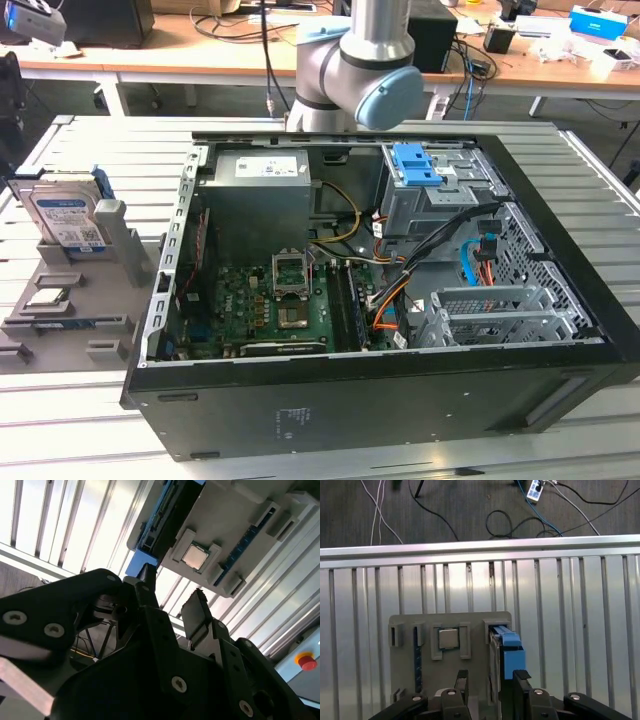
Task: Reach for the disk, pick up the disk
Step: 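Pick up the disk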
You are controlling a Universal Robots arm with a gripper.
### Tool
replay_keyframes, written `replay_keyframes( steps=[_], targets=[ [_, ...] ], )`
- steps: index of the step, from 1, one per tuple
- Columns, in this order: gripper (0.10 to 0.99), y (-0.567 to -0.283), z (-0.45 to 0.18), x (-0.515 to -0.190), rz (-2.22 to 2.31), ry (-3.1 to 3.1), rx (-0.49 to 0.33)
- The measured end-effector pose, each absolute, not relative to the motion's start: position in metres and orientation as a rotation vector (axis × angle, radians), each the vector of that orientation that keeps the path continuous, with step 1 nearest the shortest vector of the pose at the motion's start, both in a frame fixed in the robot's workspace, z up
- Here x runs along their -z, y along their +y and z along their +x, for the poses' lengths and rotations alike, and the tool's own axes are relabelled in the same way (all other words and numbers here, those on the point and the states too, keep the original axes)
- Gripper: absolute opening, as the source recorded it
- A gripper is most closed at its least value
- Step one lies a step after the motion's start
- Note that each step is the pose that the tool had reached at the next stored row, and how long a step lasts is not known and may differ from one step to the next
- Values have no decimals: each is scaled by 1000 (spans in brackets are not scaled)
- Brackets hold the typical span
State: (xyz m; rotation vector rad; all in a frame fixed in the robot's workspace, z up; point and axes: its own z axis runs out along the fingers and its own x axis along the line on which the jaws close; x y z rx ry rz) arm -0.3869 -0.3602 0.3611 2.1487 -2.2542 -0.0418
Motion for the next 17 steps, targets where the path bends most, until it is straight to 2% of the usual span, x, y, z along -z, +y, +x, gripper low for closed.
replay_keyframes(
  steps=[17],
  targets=[
    [482, -340, -386, -335, 2149, -2253, 41]
  ],
)
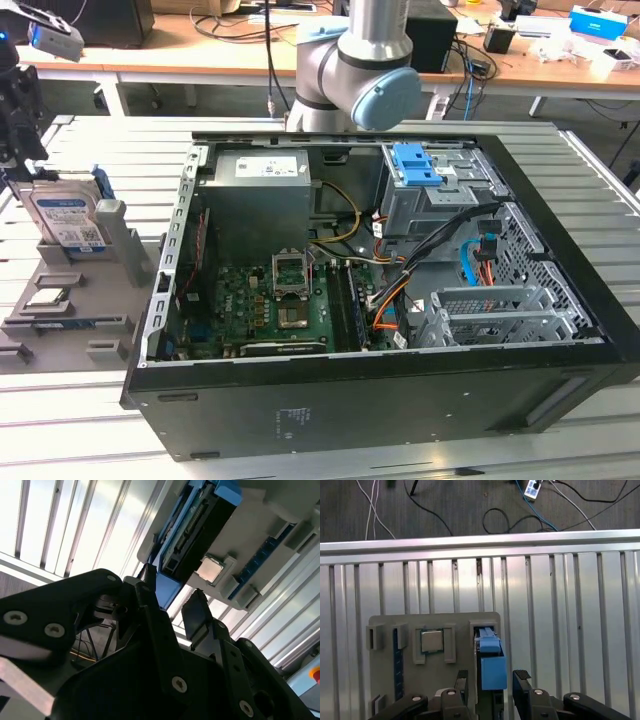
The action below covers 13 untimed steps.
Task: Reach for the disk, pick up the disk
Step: 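Pick up the disk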
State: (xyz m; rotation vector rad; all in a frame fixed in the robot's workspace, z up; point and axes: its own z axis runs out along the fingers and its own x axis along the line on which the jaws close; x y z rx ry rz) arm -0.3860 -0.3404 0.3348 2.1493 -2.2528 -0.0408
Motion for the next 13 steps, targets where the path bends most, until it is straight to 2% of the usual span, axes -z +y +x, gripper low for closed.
replay_keyframes(
  steps=[13],
  targets=[
    [482, -340, -386, -318, 2169, -2233, 40]
  ],
)
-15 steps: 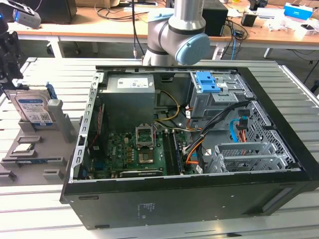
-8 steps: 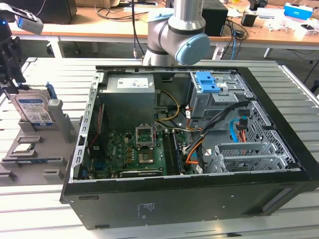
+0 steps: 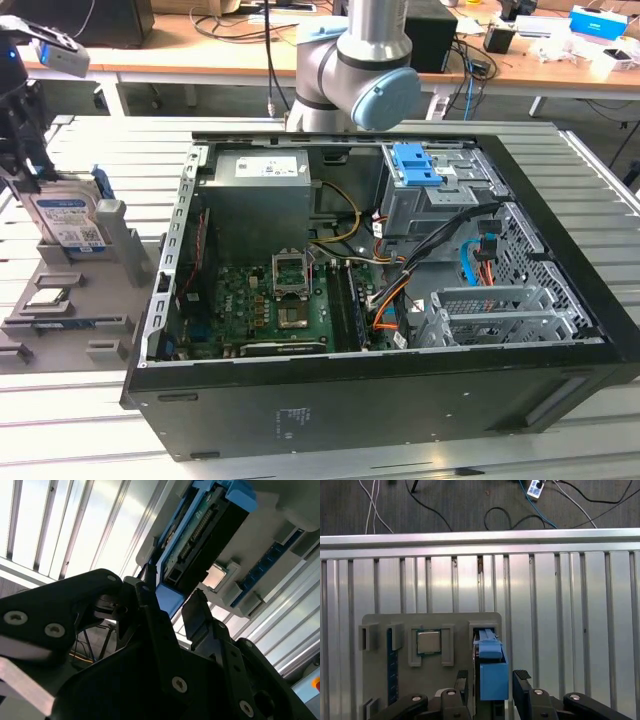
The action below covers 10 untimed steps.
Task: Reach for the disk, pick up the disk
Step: 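Pick up the disk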
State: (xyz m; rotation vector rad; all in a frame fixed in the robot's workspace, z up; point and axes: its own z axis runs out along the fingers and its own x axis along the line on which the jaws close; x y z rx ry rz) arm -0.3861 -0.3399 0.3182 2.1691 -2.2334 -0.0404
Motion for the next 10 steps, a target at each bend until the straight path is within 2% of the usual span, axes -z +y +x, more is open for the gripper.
replay_keyframes(
  steps=[10],
  targets=[
    [482, -340, -386, -311, 2170, -2233, 40]
  ],
)
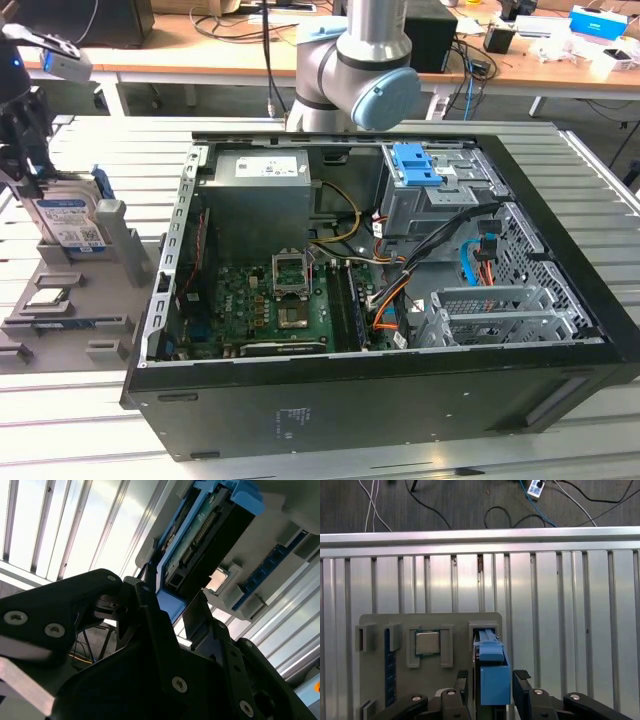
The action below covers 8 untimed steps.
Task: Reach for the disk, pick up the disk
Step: 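Pick up the disk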
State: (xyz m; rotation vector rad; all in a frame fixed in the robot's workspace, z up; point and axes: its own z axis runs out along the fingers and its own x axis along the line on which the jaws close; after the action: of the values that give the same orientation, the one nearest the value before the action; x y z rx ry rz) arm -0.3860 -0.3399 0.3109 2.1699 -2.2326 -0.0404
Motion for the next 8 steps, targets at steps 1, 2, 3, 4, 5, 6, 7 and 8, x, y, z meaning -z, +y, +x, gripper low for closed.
replay_keyframes(
  steps=[1, 2, 3, 4, 5, 6, 7, 8],
  targets=[
    [482, -340, -386, -310, 2170, -2233, 40],
    [482, -340, -386, -309, 2170, -2232, 40],
    [482, -340, -386, -308, 2170, -2232, 40],
    [482, -340, -386, -307, 2170, -2232, 40],
    [482, -340, -386, -307, 2170, -2232, 40],
    [482, -340, -386, -306, 2170, -2232, 40],
    [482, -340, -386, -305, 2171, -2232, 40],
    [482, -340, -386, -304, 2171, -2232, 40]
  ],
)
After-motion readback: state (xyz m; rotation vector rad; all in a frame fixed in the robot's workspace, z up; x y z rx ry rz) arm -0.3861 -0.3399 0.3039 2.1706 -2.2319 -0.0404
